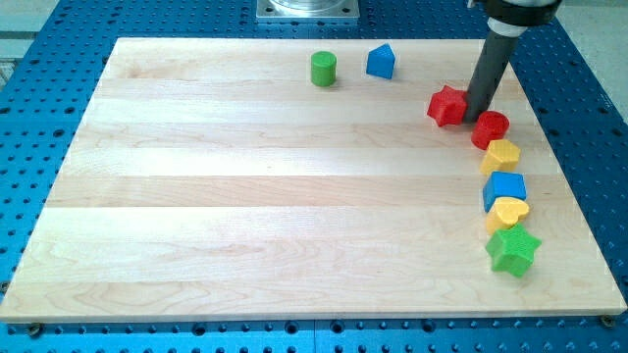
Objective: Push the red star left to the green circle
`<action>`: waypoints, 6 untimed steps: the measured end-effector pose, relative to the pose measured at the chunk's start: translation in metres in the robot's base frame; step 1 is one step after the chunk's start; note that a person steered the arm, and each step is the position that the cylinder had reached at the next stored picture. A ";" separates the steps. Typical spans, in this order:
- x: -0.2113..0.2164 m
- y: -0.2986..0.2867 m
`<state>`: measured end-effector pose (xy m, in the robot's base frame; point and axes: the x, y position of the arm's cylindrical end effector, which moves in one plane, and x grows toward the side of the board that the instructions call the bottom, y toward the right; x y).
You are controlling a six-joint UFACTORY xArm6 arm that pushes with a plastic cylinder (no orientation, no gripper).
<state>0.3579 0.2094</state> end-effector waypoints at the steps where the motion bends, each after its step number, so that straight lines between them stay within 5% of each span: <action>1: 0.000 -0.013; 4: 0.019 -0.016; 5: 0.014 -0.058; 6: 0.010 0.002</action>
<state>0.3684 0.2115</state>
